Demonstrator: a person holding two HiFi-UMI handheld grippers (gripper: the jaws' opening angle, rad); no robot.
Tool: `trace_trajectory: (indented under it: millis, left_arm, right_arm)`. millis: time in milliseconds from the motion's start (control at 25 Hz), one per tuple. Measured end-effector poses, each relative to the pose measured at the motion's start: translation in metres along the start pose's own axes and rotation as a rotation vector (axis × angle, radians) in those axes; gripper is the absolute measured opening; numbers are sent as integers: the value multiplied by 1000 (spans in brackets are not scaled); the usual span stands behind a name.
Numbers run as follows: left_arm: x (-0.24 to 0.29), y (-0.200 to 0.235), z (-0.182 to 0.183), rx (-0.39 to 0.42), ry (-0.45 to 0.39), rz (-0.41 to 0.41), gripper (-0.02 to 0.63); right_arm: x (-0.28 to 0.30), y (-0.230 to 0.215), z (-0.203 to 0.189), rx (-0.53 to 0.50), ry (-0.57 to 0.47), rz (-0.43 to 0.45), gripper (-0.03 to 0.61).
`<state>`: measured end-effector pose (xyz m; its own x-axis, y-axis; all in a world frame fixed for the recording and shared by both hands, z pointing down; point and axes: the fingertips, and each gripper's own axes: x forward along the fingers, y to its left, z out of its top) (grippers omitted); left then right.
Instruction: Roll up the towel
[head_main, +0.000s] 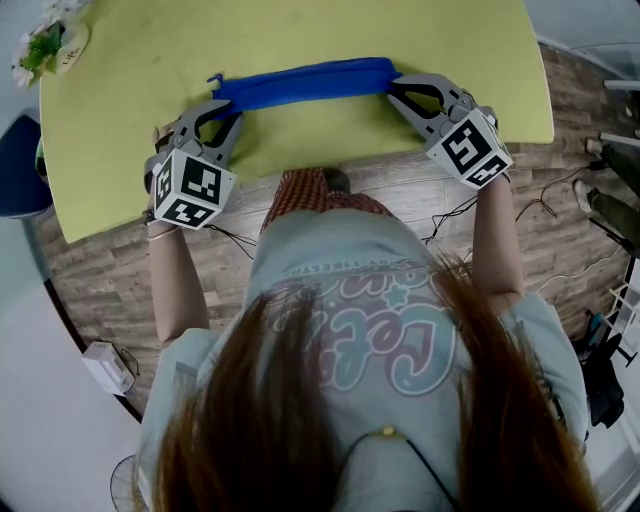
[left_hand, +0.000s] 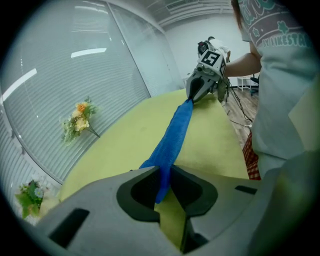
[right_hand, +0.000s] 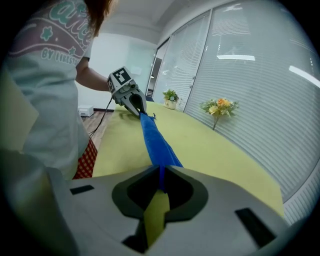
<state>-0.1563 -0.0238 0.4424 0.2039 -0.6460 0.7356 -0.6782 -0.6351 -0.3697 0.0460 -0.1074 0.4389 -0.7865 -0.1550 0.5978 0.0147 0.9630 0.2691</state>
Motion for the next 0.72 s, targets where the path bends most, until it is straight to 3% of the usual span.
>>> trace_trajectory:
  millis: [720]
  left_arm:
    - [10, 20, 1, -65, 11, -89, 66]
  right_arm:
    - [8, -27, 0, 203, -10, 101, 37]
